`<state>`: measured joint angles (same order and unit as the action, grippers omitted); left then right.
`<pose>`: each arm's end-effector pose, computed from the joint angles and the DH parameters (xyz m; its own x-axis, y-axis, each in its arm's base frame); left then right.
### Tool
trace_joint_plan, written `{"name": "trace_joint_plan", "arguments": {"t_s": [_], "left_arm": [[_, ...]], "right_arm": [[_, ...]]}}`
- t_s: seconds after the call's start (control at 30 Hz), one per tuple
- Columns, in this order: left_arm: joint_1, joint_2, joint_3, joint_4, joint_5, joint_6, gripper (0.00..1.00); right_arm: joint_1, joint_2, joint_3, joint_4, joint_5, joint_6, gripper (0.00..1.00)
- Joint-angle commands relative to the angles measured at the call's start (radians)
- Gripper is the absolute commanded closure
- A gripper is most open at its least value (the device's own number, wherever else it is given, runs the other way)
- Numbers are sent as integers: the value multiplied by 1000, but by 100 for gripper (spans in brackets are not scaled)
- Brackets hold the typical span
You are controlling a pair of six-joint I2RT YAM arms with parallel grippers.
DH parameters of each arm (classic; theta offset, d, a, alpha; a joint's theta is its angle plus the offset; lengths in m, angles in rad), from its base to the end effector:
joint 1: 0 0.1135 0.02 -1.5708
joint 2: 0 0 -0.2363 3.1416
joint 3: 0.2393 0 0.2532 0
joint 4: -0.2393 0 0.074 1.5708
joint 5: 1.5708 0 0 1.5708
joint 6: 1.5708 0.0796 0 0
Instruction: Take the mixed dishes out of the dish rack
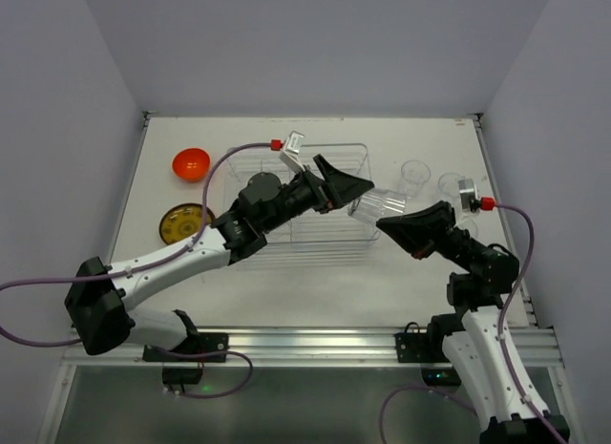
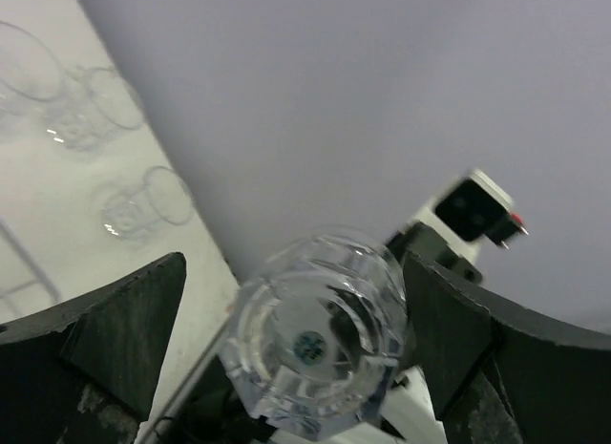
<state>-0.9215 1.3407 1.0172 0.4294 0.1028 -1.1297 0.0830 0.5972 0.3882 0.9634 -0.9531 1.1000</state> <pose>0.2176 -0.3002 0.3385 -0.7450 -0.5063 -0.4344 0.4224 0.1459 -0.8946 0.1593 0.0784 0.3363 -0.2608 0.4962 -0.8281 -0.8985 0.1889 0.3962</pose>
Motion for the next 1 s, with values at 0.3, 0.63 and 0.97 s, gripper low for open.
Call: {"name": "trace_joint_plan", "arguments": {"t_s": [0.3, 0.63, 0.97], "left_arm": [[104, -310, 52, -786, -642, 338, 0], [104, -411, 60, -1293, -752, 527, 0], [104, -580, -153, -1091, -641, 714, 0]], "right_arm": [[1, 29, 463, -1508, 790, -693, 100], [26, 672, 868, -1838, 1062, -792, 100], [127, 1032, 968, -1908, 1125, -786, 100]]}}
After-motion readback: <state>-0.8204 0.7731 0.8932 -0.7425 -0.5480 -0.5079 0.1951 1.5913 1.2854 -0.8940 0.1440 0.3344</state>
